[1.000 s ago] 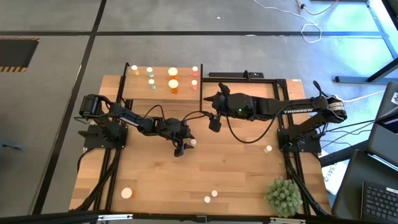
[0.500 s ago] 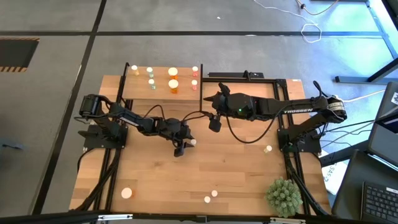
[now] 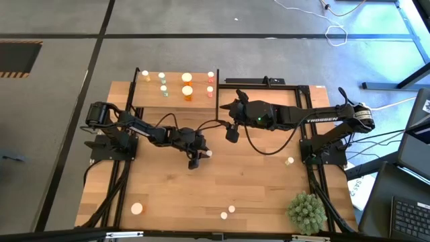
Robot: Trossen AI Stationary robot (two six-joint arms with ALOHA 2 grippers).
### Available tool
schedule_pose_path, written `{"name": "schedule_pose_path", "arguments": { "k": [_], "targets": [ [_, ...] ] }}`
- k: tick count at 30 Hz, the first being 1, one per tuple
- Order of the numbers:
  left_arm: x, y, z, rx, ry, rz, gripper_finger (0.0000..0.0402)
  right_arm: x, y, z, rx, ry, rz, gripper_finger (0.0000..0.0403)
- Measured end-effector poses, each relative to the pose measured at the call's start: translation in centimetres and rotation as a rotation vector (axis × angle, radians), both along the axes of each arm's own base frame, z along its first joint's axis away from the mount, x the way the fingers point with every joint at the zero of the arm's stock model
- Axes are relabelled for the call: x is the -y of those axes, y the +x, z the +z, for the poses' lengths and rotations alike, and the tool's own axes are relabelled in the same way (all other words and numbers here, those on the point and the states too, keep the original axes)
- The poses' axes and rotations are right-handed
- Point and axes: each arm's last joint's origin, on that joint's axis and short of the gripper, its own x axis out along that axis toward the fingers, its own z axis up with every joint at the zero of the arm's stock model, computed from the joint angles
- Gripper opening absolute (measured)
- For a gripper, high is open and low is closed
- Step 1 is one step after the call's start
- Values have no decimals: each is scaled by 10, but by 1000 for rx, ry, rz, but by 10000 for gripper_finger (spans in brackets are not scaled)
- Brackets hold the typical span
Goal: Pick and place medicine bottles onto shelf by color
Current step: Put the left small yellow pill on the shelf aligned with the yellow pill on the shelf
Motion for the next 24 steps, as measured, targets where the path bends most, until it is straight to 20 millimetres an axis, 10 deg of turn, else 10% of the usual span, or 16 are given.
{"name": "schedule_pose_path", "arguments": {
  "k": [24],
  "targets": [
    [0,-39,62,9,-17,169,112,0,0,0,1,0,0,261]
  ]
}}
